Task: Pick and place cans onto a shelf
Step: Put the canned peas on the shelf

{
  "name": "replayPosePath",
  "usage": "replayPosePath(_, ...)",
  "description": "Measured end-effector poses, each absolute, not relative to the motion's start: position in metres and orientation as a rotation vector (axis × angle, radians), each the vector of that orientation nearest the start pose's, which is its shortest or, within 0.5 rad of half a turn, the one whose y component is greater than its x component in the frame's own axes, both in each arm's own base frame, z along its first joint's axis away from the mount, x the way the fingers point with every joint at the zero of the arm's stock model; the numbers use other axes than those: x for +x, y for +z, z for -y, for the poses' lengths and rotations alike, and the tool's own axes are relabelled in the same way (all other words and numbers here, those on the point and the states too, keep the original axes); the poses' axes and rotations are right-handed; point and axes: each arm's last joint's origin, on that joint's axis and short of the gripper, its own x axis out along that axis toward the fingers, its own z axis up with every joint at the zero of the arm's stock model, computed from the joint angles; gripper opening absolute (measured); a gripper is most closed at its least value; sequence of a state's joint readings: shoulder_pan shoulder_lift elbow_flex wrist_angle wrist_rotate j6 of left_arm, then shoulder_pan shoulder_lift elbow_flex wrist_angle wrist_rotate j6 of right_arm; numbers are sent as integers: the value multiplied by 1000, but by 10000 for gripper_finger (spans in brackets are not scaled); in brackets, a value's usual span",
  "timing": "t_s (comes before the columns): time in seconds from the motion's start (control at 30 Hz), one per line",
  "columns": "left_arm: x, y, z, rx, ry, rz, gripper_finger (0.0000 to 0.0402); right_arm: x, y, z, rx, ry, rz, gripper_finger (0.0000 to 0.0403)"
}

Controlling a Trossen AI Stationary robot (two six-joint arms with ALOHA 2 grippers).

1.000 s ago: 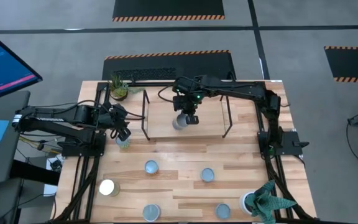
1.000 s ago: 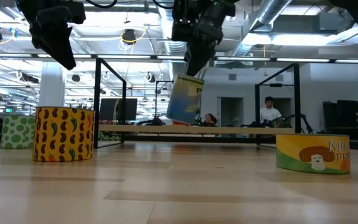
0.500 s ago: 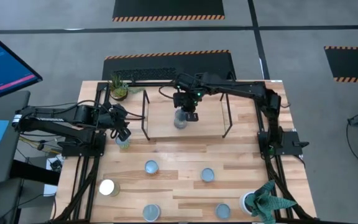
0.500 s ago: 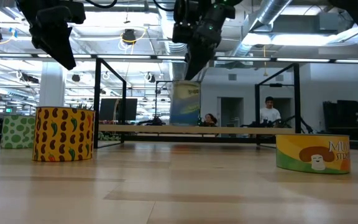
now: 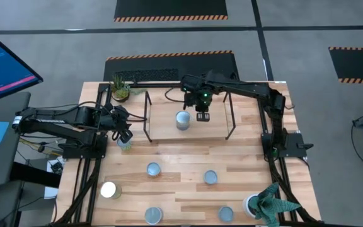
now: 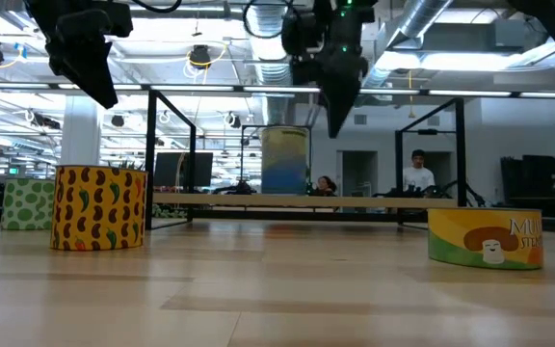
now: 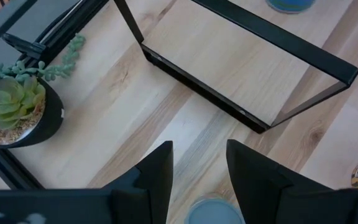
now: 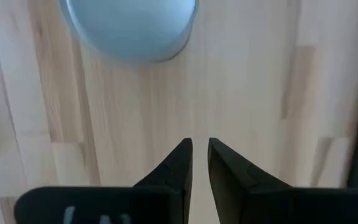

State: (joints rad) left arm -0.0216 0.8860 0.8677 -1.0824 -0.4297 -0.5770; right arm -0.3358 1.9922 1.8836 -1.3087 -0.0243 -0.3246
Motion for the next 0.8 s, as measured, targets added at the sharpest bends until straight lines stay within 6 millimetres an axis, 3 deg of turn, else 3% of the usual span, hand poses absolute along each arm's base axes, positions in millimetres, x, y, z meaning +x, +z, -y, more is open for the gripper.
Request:
replayPosePath(0.1, 142, 280, -9, -265, 658, -932, 139, 373, 261, 123, -7, -8, -1464, 75)
replayPosePath(0.27, 141, 277, -9, -249, 653, -946, 139, 385, 241, 117, -89, -60, -1385, 75)
replayPosePath(0.8, 137, 246, -9, -239, 686, -1032, 139, 418, 254, 103, -216, -81, -1076, 75)
